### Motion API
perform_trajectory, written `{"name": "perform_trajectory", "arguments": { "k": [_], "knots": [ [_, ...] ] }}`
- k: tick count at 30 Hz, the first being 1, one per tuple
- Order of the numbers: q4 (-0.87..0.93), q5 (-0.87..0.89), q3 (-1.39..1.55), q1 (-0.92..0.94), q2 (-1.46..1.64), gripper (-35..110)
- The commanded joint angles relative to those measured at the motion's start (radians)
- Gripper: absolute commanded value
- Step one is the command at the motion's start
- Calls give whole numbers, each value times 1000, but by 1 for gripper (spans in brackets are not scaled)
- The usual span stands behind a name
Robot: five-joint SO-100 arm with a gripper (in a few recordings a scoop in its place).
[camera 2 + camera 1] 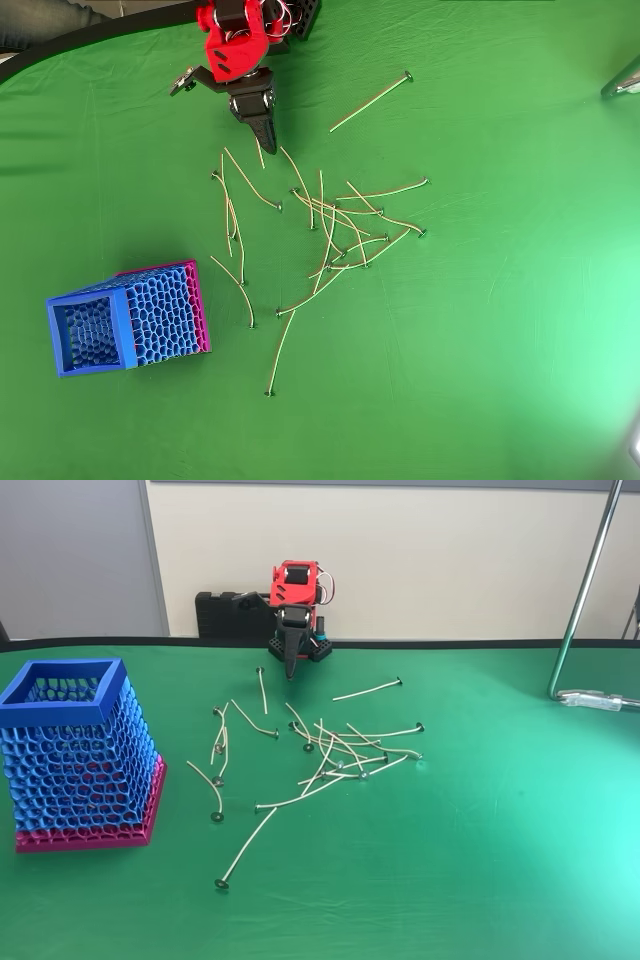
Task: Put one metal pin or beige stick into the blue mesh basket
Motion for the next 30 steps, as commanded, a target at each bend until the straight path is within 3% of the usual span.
{"name": "perform_trajectory", "arguments": {
  "k": [1, 21, 30],
  "knots": [
    [0, 5, 5, -6, 9, 1],
    [20, -9, -239, 6, -278, 1],
    [130, 12, -471, 17, -535, 1]
  ]
}}
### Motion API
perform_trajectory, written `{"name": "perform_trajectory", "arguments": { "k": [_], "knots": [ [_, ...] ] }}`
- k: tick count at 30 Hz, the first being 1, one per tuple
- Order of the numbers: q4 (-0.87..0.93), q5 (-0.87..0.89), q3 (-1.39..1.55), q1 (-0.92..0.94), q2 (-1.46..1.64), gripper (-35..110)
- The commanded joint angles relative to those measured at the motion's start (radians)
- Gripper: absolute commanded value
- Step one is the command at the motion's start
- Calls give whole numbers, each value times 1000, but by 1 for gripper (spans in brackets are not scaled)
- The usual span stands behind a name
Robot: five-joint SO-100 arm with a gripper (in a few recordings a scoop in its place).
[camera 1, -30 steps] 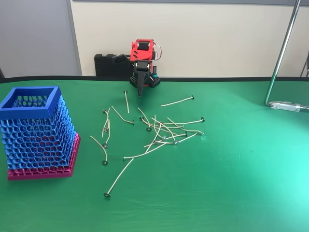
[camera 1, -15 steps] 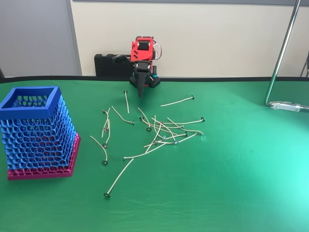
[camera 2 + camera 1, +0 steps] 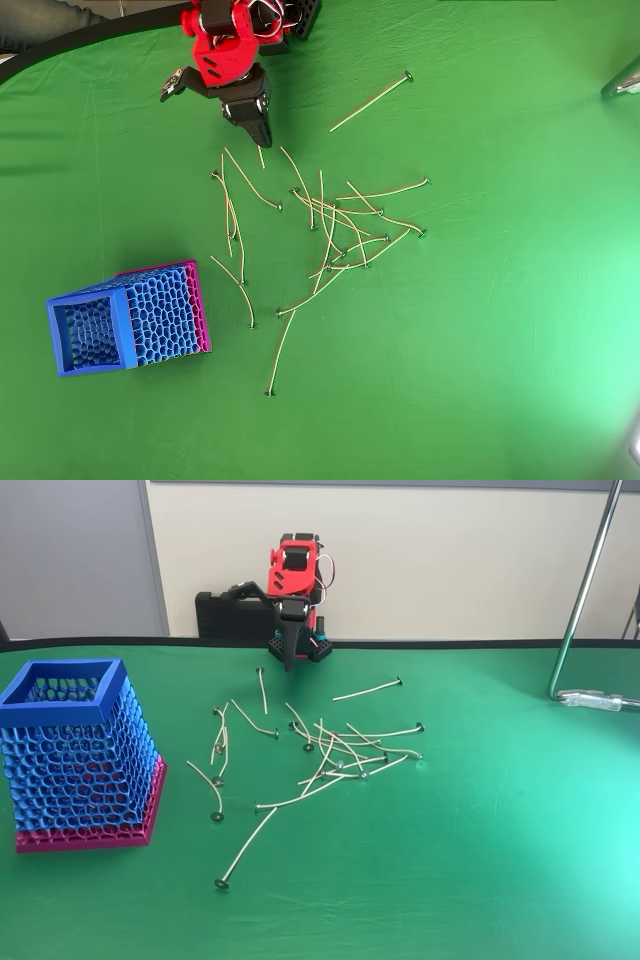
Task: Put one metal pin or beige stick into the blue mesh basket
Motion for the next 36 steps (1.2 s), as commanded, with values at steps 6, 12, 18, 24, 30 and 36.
{"name": "perform_trajectory", "arguments": {
  "k": [6, 12, 18, 24, 30, 36],
  "knots": [
    [74, 11, -227, 23, -190, 1],
    [75, 21, -407, 34, -449, 1],
    [75, 34, -563, -2, -641, 1],
    [75, 66, -703, -41, -785, 2],
    [94, 123, -773, -83, -861, 16],
    [146, 169, -874, -127, -985, 19]
  ]
}}
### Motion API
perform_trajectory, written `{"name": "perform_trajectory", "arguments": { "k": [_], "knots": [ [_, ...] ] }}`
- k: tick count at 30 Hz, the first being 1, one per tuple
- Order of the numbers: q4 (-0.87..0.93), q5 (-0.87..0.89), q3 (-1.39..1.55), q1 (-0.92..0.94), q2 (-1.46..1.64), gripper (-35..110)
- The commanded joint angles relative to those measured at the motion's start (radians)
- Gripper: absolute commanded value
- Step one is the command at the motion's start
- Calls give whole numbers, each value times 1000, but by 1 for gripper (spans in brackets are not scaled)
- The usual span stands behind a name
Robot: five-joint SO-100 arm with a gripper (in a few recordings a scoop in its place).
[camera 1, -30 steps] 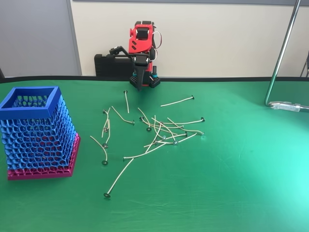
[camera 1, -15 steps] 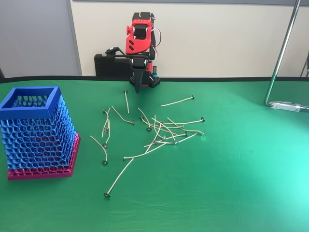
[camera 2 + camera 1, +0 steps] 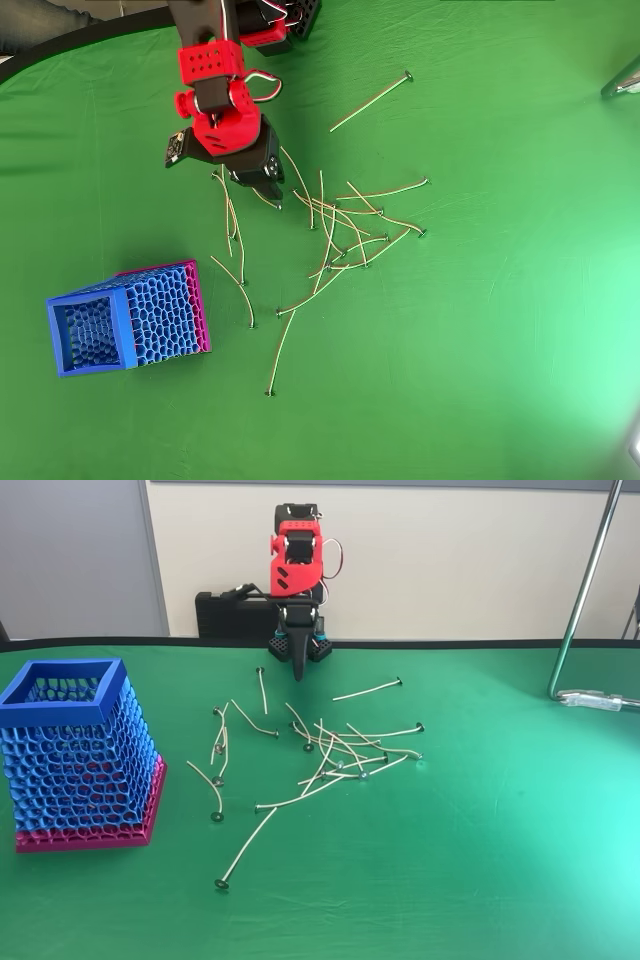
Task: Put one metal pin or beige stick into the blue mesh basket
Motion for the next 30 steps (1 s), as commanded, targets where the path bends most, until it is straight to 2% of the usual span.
{"name": "perform_trajectory", "arguments": {
  "k": [1, 12, 23, 30],
  "knots": [
    [20, 23, -104, -11, -55, 19],
    [104, 52, -391, 17, -330, 17],
    [117, 51, -531, 14, -485, 17],
    [196, 49, -667, 18, -601, 17]
  ]
}}
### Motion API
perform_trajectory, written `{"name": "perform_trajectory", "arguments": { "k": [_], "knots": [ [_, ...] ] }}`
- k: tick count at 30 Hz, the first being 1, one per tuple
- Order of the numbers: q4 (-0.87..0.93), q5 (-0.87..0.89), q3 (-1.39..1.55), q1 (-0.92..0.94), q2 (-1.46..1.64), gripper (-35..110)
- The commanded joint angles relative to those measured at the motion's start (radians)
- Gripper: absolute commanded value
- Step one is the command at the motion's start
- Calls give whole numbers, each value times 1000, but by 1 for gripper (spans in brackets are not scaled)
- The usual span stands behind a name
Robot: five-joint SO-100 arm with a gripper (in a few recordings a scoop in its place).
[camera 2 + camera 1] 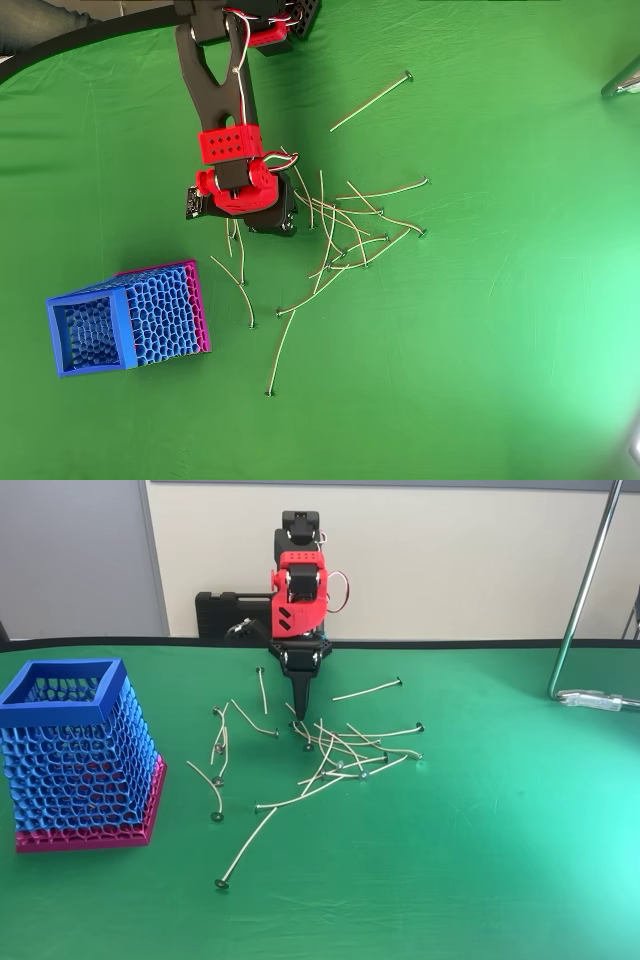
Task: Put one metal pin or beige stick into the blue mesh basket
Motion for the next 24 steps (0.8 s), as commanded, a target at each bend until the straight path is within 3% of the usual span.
{"name": "perform_trajectory", "arguments": {
  "k": [1, 24],
  "knots": [
    [12, 0, -74, 11, -15, 17],
    [12, -17, -176, -23, -173, 18]
  ]
}}
